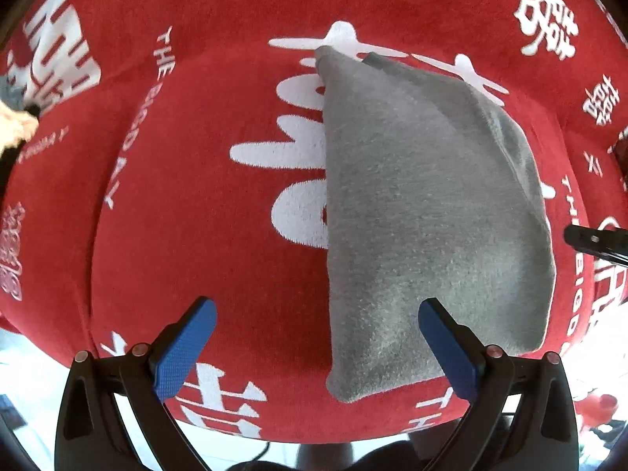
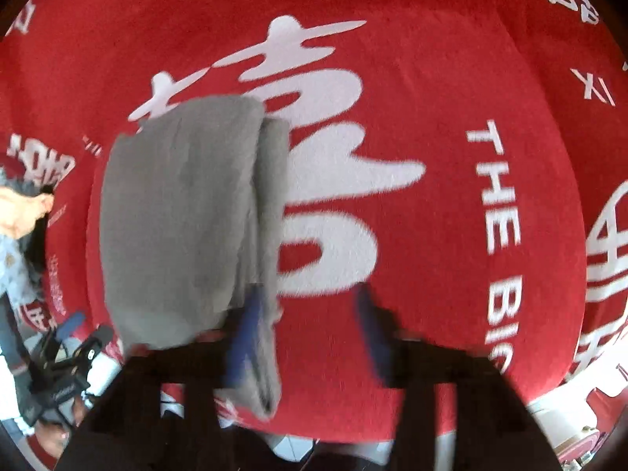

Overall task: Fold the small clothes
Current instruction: 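Open the right gripper and lift it off the folded sweater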

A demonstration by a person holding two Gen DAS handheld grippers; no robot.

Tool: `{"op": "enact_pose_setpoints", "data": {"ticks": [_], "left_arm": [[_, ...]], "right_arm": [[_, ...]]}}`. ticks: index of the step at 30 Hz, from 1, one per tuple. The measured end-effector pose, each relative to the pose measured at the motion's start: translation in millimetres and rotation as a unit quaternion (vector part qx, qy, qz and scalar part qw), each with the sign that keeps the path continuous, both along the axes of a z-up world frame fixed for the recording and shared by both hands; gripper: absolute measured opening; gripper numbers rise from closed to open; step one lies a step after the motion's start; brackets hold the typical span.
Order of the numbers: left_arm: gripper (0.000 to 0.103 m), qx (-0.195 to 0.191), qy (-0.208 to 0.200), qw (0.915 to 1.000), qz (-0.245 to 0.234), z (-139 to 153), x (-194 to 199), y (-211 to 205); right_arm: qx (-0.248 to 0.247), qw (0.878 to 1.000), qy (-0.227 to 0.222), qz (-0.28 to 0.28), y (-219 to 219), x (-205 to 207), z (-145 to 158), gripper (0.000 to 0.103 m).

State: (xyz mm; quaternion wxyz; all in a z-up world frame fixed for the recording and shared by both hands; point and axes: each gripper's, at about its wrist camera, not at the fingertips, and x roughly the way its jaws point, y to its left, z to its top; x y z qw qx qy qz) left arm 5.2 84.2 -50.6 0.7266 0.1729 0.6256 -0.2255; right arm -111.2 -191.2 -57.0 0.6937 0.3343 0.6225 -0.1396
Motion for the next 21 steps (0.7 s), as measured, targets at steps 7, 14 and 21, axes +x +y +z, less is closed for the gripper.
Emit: {"op": "enact_pose_setpoints", "data": {"ticks": [7,14,21], "left_arm": [[0.103,0.0,0.013,0.9999,-0.009,14,-8,-6],[0.103,0.023,0.001,0.9992,-0.032,46,-18,-15],[0.103,0.031,-0.003,0.999,-0.033,73,-20,-16]], "right_arm": [[0.02,0.999,0.026,0.01,36,-20,7,0.073],[-0.005,0.999,0.015,0.034,64,-5,45,0.08],[-0.019,0.999,0.003,0.033,74,8,78,0.083]]}}
